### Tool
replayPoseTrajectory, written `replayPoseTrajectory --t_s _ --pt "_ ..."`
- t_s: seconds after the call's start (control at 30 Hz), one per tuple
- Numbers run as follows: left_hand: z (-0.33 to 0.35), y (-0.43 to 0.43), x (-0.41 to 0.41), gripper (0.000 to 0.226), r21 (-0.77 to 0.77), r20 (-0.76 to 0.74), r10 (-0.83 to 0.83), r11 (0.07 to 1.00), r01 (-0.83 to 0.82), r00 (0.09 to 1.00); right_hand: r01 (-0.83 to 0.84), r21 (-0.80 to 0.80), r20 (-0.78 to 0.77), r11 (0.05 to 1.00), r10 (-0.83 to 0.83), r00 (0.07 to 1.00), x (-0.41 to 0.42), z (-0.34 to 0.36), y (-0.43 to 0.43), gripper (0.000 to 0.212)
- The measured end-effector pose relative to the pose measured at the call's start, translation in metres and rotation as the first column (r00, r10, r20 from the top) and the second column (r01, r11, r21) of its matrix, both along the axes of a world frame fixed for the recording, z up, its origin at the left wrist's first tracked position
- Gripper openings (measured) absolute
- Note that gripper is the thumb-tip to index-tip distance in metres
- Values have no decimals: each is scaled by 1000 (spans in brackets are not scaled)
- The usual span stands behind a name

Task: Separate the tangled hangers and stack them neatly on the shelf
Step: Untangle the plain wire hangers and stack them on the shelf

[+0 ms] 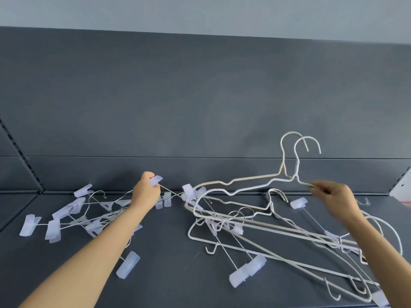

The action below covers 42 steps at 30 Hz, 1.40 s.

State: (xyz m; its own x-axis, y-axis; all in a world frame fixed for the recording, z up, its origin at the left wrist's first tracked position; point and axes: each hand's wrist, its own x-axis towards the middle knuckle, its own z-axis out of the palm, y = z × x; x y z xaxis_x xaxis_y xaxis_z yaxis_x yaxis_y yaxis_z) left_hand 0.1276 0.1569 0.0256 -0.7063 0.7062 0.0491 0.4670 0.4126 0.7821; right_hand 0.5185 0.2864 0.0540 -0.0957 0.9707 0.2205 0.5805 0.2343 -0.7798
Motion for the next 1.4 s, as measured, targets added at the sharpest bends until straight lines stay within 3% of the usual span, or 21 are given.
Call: replayPoseTrajectory --t_s 0.1,0.17,0.23,0.3,0.4,0.5,0.63,0.77,0.97,1.07,1.17,1.33,1.4 --pt "-3 -2 13 61 -61 -442 -87 996 67 893 -18 -6 27 1000 18 999 2 -3 0 18" --pt "-6 -2 24 64 -162 -551 -298 955 250 779 -27 -8 29 1000 27 999 3 -5 0 17" --pt "-13 0 29 57 -370 -488 -496 863 345 718 -33 -15 26 999 34 999 4 -6 0 15" --pt "-21 2 28 43 -490 -456 -562 806 332 690 -40 -19 22 999 41 999 4 -5 -1 14" --pt "-27 4 24 20 -366 -488 -485 869 334 726 -27 -31 22 999 28 999 4 -6 -2 13" --pt "-25 4 21 12 -249 -371 -462 885 393 805 -6 -32 42 999 7 999 4 -9 -3 13" --pt "-13 1 16 22 -175 -282 -465 885 432 839 -15 -28 38 999 16 999 0 -12 -7 13" --pt "1 1 17 35 -196 -301 -480 877 439 824 -23 -16 13 1000 24 1000 -10 -12 -11 15" --pt "7 -1 2 24 -82 -231 -412 911 404 881 17 -2 -57 1000 -17 998 -3 -2 -15 15" --pt "10 -2 1 17 -50 -210 -396 917 395 894 -18 6 -81 1000 18 997 1 3 -18 40" --pt "8 0 2 11 -31 -173 -366 930 367 914 -31 36 -143 999 35 989 -4 10 -23 22" --pt "6 2 2 7 -2 -120 -329 943 332 937 -109 117 -184 987 129 974 -4 21 -29 20" --pt "4 1 2 8 -4 -114 -316 948 317 942 -171 106 -163 980 187 969 -4 25 -31 31"
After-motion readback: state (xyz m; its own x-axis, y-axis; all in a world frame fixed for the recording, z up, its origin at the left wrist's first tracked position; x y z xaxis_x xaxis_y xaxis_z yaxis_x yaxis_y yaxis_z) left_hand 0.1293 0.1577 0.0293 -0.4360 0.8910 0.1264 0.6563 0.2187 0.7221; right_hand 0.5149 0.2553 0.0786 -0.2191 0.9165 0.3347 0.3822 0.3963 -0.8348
